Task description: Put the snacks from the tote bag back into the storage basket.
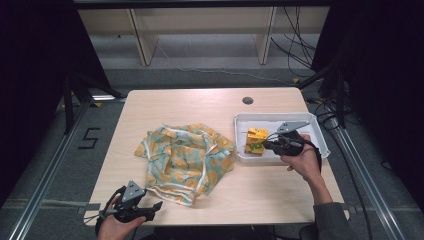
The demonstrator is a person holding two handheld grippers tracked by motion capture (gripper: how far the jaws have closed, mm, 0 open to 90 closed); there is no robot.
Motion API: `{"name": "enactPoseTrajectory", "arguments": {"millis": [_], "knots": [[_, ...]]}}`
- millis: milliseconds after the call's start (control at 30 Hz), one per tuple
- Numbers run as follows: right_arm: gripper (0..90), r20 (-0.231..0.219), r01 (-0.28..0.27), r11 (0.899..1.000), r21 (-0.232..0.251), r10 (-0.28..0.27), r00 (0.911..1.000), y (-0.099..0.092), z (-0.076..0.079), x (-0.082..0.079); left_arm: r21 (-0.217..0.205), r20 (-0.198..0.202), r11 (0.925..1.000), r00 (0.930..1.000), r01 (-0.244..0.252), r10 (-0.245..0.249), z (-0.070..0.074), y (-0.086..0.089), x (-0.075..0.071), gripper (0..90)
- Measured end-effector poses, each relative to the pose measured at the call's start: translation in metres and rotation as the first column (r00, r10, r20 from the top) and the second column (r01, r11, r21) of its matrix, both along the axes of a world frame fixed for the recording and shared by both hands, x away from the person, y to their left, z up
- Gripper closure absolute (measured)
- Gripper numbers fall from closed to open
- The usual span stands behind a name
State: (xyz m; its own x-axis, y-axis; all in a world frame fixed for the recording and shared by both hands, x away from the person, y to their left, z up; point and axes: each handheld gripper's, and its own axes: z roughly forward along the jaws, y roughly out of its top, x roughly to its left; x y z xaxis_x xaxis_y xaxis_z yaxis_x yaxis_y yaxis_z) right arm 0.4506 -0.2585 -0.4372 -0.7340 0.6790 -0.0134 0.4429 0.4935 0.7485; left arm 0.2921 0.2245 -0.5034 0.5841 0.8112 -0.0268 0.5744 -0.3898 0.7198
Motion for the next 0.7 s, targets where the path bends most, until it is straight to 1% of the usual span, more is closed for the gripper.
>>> {"name": "enactPoseTrajectory", "arguments": {"millis": [67,100,167,200,233,267,300,333,367,400,433,467,500,533,567,600,633,667,700], "knots": [[90.0,-0.011,0.008,1.0,-0.004,-0.008,0.9999,-0.001,0.0,0.0001,0.002,-0.002,1.0,1.0,0.002,-0.002,0.0001,0.0001,0.0,27.5],[90.0,-0.002,0.004,1.0,-0.002,-0.004,1.0,-0.0018,-0.0002,0.001,0.003,-0.002,1.0,1.0,0.002,-0.002,0.0,0.0001,0.0,27.5],[90.0,0.001,0.008,1.0,-0.004,-0.008,1.0,-0.003,-0.0006,0.0018,0.003,-0.002,1.0,1.0,0.002,-0.002,-0.0001,0.0001,0.0002,27.5],[90.0,-0.025,0.014,1.0,-0.008,-0.014,0.9996,-0.0035,0.0003,0.0008,0.006,-0.007,1.0,1.0,0.005,-0.005,0.0002,0.0004,0.0002,27.5],[90.0,-0.022,0.006,1.0,-0.006,-0.006,0.9997,-0.004,0.0,0.0016,0.005,-0.007,1.0,1.0,0.005,-0.005,0.0001,0.0004,0.0002,27.5],[90.0,-0.02,0.009,1.0,-0.01,-0.009,0.9998,-0.0042,0.0,0.0016,0.004,-0.007,1.0,1.0,0.004,-0.004,0.0001,0.0003,0.0002,27.5],[90.0,-0.04,0.02,1.0,-0.01,-0.02,0.999,-0.0038,0.0003,0.0003,0.002,-0.003,1.0,1.0,0.001,-0.001,-0.0002,0.0002,0.0002,27.5],[90.0,-0.04,0.016,1.0,-0.009,-0.016,0.9991,-0.0043,0.0001,0.0008,0.002,-0.001,1.0,1.0,0.002,-0.002,-0.0002,0.0003,0.0001,27.5],[90.0,-0.021,0.031,0.999,0.014,-0.03,0.9993,-0.0028,-0.0021,0.0007,0.002,-0.002,1.0,1.0,0.001,-0.001,-0.0001,0.0003,0.0,27.5],[90.0,-0.026,0.02,1.0,-0.009,-0.02,0.9995,-0.0042,-0.0008,0.0008,0.001,-0.001,1.0,1.0,0.0,0.0,-0.0002,0.0003,0.0001,27.5],[90.0,-0.024,0.024,1.0,-0.004,-0.024,0.9994,-0.0037,-0.0011,0.0006,0.0,-0.002,1.0,1.0,-0.002,0.002,-0.0001,0.0002,-0.0001,27.5],[89.2,-0.043,0.018,1.0,-0.004,-0.018,0.9989,-0.004,0.0002,0.0004,0.002,-0.002,1.0,1.0,-0.001,0.001,0.0,0.0004,-0.0002,27.5],[88.9,-0.027,0.011,1.0,-0.007,-0.011,0.9996,-0.0043,0.0002,0.0011,0.004,-0.006,1.0,1.0,-0.001,0.001,0.0004,0.0006,-0.0003,27.5],[87.6,-0.025,0.013,1.0,-0.01,-0.014,0.9996,-0.004,0.0009,0.0005,-0.003,-0.012,0.9999,0.9999,-0.012,0.012,0.0001,0.0003,-0.0005,27.5],[86.5,-0.049,0.02,1.0,-0.007,-0.02,0.9986,-0.0027,0.0021,-0.0018,-0.014,-0.008,0.9997,0.9998,-0.02,0.02,-0.0002,-0.0003,-0.0007,27.5],[85.2,-0.002,0.007,1.0,-0.002,-0.007,1.0,-0.0028,0.0018,-0.0002,0.003,0.001,0.9997,0.9997,-0.024,0.024,0.0,0.0006,-0.0003,27.5],[83.8,-0.017,0.01,1.0,-0.001,-0.01,0.9998,-0.0019,0.0038,-0.0023,-0.013,0.002,0.9995,0.9996,-0.027,0.028,-0.0004,0.0004,-0.0007,27.5],[82.2,-0.017,0.004,1.0,0.005,-0.004,0.9999,-0.0008,0.0052,-0.0034,-0.009,-0.004,0.9996,0.9997,-0.025,0.025,0.0001,0.001,-0.0006,27.5],[80.8,-0.012,0.009,1.0,0.013,-0.009,0.9999,0.0006,0.0069,-0.0052,-0.008,-0.004,0.9996,0.9997,-0.025,0.025,0.0002,0.0012,-0.0005,27.5]]}}
